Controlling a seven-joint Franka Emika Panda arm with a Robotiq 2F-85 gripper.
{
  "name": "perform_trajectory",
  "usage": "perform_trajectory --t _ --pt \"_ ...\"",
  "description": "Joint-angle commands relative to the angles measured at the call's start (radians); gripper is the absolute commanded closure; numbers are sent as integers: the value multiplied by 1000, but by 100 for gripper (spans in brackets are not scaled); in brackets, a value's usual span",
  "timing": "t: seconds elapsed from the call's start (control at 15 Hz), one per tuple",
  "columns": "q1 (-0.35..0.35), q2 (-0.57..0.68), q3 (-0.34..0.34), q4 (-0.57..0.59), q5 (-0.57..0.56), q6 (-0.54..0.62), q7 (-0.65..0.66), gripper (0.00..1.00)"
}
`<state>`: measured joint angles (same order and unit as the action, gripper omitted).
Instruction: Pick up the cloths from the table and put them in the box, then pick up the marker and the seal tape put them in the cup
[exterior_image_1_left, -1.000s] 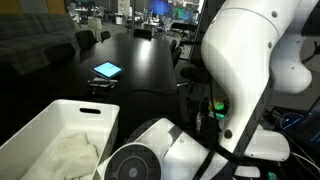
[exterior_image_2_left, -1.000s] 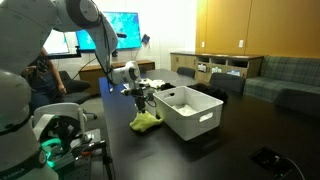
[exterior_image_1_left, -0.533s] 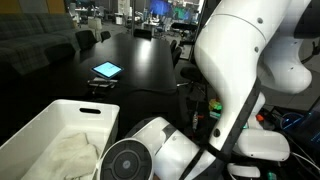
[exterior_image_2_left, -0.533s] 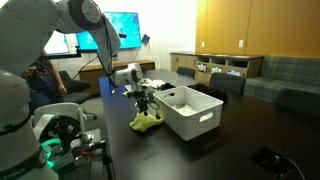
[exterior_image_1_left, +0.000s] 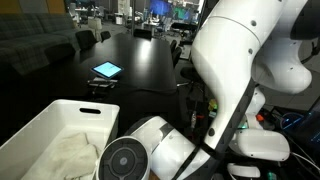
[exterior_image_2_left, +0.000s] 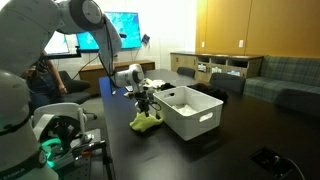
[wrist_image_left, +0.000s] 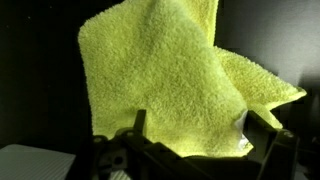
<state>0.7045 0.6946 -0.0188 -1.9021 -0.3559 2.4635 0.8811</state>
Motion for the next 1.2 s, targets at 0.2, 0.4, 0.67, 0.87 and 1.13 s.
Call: perform_trajectory --t 0.2,0.4,0.67,0.87,1.13 --pt "-9 3 -1 -4 -5 15 -35 45" --pt "-7 -9 -4 -16 -6 12 -32 69" --pt "-2 -31 -12 -40 -8 3 -17 97" --pt "-2 -77 -20 -98 -12 16 -3 99" --pt "-1 -182 -50 -226 -29 36 71 97"
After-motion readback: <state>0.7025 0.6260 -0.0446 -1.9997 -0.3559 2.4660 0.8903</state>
